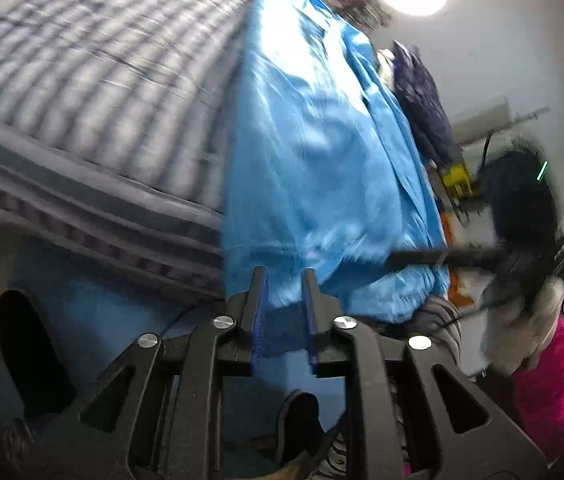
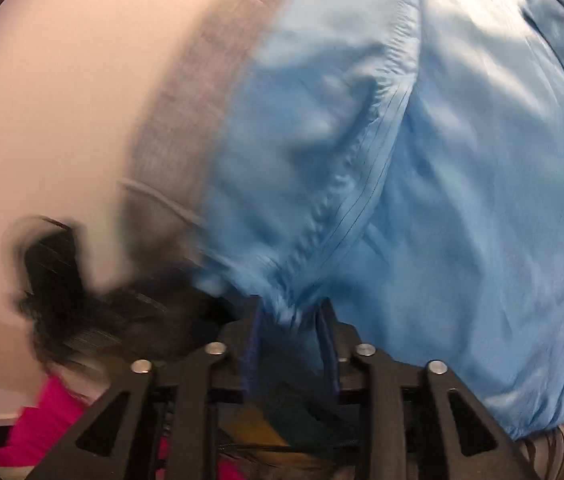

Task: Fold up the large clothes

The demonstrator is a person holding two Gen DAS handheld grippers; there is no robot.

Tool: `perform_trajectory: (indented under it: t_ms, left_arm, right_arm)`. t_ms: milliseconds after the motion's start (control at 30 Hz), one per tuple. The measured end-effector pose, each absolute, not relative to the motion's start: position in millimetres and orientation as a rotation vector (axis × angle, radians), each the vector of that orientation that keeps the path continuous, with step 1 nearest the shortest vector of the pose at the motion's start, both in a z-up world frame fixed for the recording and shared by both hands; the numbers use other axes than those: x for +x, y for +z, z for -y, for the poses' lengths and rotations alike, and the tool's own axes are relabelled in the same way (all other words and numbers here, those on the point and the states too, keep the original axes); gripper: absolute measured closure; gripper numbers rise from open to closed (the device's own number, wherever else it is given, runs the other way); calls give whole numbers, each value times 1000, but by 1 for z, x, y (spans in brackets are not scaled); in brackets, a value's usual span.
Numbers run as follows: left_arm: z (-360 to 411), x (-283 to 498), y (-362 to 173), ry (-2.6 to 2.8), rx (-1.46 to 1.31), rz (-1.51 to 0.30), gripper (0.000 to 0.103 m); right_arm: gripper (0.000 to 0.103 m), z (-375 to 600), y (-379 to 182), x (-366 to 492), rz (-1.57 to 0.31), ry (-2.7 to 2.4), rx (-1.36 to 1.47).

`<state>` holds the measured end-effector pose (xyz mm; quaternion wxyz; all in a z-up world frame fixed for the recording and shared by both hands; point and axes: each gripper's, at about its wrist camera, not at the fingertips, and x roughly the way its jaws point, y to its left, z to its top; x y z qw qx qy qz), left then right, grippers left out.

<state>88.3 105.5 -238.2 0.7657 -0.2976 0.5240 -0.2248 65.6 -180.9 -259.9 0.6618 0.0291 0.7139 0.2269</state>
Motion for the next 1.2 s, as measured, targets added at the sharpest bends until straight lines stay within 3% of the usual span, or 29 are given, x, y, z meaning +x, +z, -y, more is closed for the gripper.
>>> perform_trajectory:
  t_ms: [67, 100, 233, 433, 467, 533, 567, 633, 733, 967, 1067, 1100, 1200]
  left_arm:
    - [-116, 91, -239, -440, -671, -1124, 56]
    - [-118, 94, -240, -425, -683, -1121, 54]
    - [-112, 105, -247, -402, -649, -1149, 54]
    - [-86, 124, -260, -419, -589, -1221, 54]
    - [-84, 125, -260, -412, -558, -1226, 58]
    - [-82, 126, -259, -406, -508, -1236, 93]
    - [-86, 128, -260, -415, -524, -1243, 100]
    - [-93, 127, -256, -400, -545, -1239, 101]
    - [-112, 123, -240, -361, -536, -1188, 101]
    - [-126, 122, -248, -265, -494, -1202, 101]
    - [-123, 117, -234, -276, -473, -1160, 101]
    - [-123, 115, -228, -284, -456, -1140, 101]
    - [-101, 115, -209, -344, -377, -1073, 101]
  right_arm:
    - [63, 189, -268, 63, -1613, 496, 48]
    - [60, 195, -267, 63, -1581, 496, 66]
    - [41, 213, -265, 69, -1488, 480, 163]
    - [41, 217, -280, 78, -1488, 509, 293]
    - [42, 217, -280, 78, -1482, 517, 290]
    - [79, 208, -279, 77, -1495, 573, 312]
    - [82, 202, -281, 76, -1511, 590, 335]
    - [93, 190, -282, 73, -1503, 611, 342]
    - [97, 181, -278, 71, -1477, 678, 428]
    - [96, 173, -281, 58, -1493, 643, 289]
    - [84, 184, -264, 49, -1447, 594, 173]
    - [74, 187, -256, 47, -1413, 589, 165]
    - [67, 187, -232, 44, -1310, 614, 166]
